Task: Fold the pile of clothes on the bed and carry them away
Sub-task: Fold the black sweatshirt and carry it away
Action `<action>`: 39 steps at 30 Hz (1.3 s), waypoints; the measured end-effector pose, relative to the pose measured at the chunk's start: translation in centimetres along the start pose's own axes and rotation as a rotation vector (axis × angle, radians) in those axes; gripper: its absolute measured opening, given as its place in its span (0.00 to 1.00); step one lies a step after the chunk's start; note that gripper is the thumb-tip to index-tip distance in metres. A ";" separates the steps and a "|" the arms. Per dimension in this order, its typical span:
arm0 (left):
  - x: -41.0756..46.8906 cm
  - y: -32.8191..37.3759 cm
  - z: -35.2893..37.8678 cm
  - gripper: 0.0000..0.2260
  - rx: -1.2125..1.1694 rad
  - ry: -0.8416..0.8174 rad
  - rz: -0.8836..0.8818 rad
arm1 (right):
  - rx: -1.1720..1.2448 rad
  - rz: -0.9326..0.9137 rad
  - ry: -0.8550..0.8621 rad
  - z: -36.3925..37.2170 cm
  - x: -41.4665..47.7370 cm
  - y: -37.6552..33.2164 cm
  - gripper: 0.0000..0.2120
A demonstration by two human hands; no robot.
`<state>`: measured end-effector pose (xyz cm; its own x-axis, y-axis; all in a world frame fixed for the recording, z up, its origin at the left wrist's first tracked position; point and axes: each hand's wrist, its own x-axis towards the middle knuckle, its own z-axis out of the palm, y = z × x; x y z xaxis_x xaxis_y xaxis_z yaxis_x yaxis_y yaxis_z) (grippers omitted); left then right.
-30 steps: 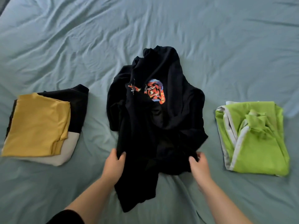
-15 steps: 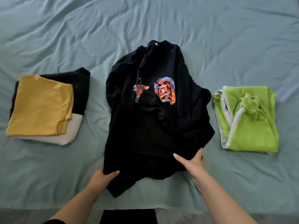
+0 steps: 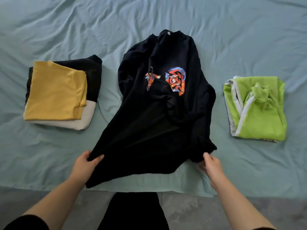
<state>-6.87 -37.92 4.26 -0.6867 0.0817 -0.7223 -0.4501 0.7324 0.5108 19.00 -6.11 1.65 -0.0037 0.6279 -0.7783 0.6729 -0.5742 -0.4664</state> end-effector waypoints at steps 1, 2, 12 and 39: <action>0.2 -0.6 -0.4 0.06 0.015 -0.005 -0.016 | -0.010 0.061 -0.014 -0.5 -0.6 1.7 0.08; 0.4 -1.2 -0.5 0.08 0.015 -0.015 -0.040 | 0.005 0.118 -0.026 -1.0 -1.1 2.9 0.10; 1.5 -3.5 2.6 0.16 0.217 0.033 -0.015 | 0.139 0.157 0.076 -1.6 -0.7 -1.6 0.16; -0.2 2.1 18.0 0.59 1.100 -0.280 0.073 | -1.677 -0.430 -0.150 7.7 3.4 -1.5 0.61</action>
<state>2.60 -24.23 -2.98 -0.4773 0.1958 -0.8567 0.4261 0.9042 -0.0307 12.27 -7.20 -3.53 -0.3713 0.4711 -0.8001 0.5780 0.7917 0.1979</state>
